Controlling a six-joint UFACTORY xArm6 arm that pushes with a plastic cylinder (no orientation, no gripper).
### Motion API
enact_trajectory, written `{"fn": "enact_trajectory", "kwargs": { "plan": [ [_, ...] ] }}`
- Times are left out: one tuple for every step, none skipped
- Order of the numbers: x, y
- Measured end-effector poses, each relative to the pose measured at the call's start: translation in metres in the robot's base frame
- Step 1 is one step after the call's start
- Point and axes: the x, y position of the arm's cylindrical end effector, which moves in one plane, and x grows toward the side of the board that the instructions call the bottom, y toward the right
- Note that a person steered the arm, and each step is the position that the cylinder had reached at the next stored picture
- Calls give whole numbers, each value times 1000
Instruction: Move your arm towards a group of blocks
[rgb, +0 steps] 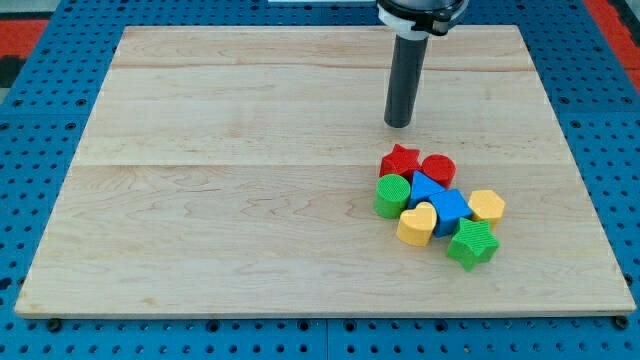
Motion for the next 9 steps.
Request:
{"fn": "enact_trajectory", "kwargs": {
  "plan": [
    [0,2],
    [0,2],
    [-23,10],
    [-51,23],
    [-53,61],
    [-32,124],
    [21,161],
    [80,210],
    [145,200]
  ]
}}
